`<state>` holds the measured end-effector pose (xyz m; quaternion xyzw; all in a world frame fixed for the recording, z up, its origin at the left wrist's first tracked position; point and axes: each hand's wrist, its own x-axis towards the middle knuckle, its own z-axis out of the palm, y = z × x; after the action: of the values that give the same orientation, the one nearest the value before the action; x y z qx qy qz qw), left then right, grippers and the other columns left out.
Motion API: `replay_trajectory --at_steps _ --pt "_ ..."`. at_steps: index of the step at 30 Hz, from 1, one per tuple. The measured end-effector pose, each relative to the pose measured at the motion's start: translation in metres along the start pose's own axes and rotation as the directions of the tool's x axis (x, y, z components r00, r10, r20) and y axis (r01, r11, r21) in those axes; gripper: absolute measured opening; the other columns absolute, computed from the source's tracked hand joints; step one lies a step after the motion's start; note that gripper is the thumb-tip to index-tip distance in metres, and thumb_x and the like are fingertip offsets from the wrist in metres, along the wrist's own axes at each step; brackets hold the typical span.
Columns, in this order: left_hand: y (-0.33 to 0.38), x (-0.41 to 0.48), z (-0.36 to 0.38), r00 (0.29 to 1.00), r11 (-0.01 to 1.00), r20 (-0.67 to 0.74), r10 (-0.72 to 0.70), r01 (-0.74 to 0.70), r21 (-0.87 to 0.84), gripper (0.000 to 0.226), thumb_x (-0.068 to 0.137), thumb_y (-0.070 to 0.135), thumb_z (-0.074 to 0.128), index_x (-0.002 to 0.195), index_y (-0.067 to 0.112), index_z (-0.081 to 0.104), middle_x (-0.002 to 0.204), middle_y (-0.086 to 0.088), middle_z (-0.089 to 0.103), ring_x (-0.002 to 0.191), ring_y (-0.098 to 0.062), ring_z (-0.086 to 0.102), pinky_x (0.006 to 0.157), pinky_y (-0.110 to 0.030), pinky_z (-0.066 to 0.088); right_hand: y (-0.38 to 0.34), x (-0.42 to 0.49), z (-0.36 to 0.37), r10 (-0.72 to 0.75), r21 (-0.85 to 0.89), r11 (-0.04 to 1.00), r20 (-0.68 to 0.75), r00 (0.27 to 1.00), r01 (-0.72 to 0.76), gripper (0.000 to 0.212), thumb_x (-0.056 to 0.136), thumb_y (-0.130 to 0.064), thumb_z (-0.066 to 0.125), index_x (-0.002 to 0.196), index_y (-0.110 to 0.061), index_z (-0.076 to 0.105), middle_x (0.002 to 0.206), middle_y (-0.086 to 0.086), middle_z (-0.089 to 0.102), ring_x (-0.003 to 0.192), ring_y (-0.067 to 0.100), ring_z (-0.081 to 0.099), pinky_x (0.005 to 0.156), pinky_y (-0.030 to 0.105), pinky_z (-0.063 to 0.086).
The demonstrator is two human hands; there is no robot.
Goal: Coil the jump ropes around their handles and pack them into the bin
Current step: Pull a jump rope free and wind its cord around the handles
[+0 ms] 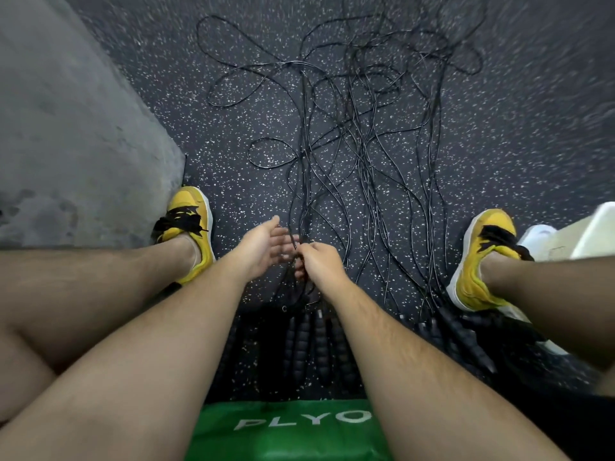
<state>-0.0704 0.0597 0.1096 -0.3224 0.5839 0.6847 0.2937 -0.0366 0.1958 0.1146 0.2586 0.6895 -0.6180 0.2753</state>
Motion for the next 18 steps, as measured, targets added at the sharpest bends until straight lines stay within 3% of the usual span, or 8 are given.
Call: replay_trajectory --at_steps 2,5,7,11,14,16,18 --pt "0.009 0.006 0.016 0.998 0.999 -0.039 0.042 -0.042 0.000 0.035 0.106 0.037 0.045 0.116 0.007 0.059 0.106 -0.008 0.074 0.095 -0.023 0.071 0.089 -0.039 0.056 0.002 -0.005 -0.007 -0.015 -0.028 0.999 0.025 1.000 0.015 0.018 0.091 -0.016 0.051 0.079 -0.010 0.064 0.059 0.002 0.064 0.046 0.017 0.060 0.062 0.033 0.052" --pt "0.011 0.005 0.033 0.997 0.998 -0.048 0.053 -0.051 0.042 0.021 0.103 0.028 0.056 0.097 0.010 0.065 0.083 -0.002 0.068 0.073 -0.017 0.066 0.071 -0.032 0.055 0.002 -0.011 -0.015 -0.025 -0.050 0.998 0.061 0.998 0.028 0.015 0.090 -0.011 0.050 0.081 -0.006 0.060 0.062 0.009 0.064 0.047 0.020 0.060 0.054 0.028 0.051" --pt "0.007 0.003 0.037 0.997 0.996 -0.039 0.066 -0.063 0.069 0.014 0.102 0.020 0.058 0.095 0.011 0.066 0.080 -0.002 0.066 0.069 -0.016 0.062 0.069 -0.030 0.052 0.002 -0.014 -0.020 -0.027 -0.075 0.997 0.084 0.996 0.033 0.012 0.090 -0.011 0.050 0.084 -0.005 0.058 0.062 0.010 0.066 0.049 0.022 0.062 0.052 0.026 0.051" --pt "0.001 0.001 0.032 0.994 0.996 -0.084 0.070 -0.064 0.068 0.008 0.101 0.009 0.056 0.099 0.009 0.063 0.080 -0.003 0.067 0.066 -0.013 0.065 0.055 -0.023 0.048 0.003 -0.018 -0.025 0.003 -0.090 0.996 0.069 0.998 0.003 0.011 0.089 -0.014 0.050 0.081 -0.007 0.054 0.065 0.011 0.071 0.057 0.027 0.067 0.068 0.039 0.057" --pt "-0.001 -0.002 0.027 0.995 0.998 -0.084 0.059 -0.055 0.044 0.007 0.102 0.008 0.055 0.105 0.008 0.061 0.089 -0.005 0.070 0.074 -0.017 0.070 0.061 -0.028 0.055 0.003 -0.019 -0.030 0.003 -0.254 0.967 -0.074 0.997 -0.021 0.013 0.086 -0.027 0.052 0.089 -0.015 0.056 0.087 0.005 0.074 0.080 0.025 0.070 0.080 0.036 0.056" --pt "-0.001 -0.006 0.024 0.997 0.998 -0.048 0.061 -0.060 0.027 0.008 0.100 0.007 0.058 0.107 0.007 0.061 0.091 -0.007 0.069 0.077 -0.019 0.071 0.068 -0.033 0.058 0.003 -0.016 -0.032 -0.129 -0.447 0.894 -0.241 0.962 0.008 0.030 0.086 -0.034 0.055 0.111 -0.019 0.055 0.114 0.000 0.063 0.106 0.023 0.059 0.091 0.036 0.049" --pt "-0.002 -0.011 0.022 0.996 0.997 0.059 0.062 -0.064 0.044 0.010 0.097 0.006 0.062 0.106 0.005 0.063 0.089 -0.007 0.070 0.074 -0.019 0.071 0.070 -0.034 0.056 -0.003 -0.011 -0.029 -0.262 -0.496 0.863 -0.280 0.924 0.095 0.037 0.090 -0.038 0.053 0.122 -0.021 0.054 0.123 -0.002 0.056 0.119 0.022 0.049 0.100 0.039 0.044"
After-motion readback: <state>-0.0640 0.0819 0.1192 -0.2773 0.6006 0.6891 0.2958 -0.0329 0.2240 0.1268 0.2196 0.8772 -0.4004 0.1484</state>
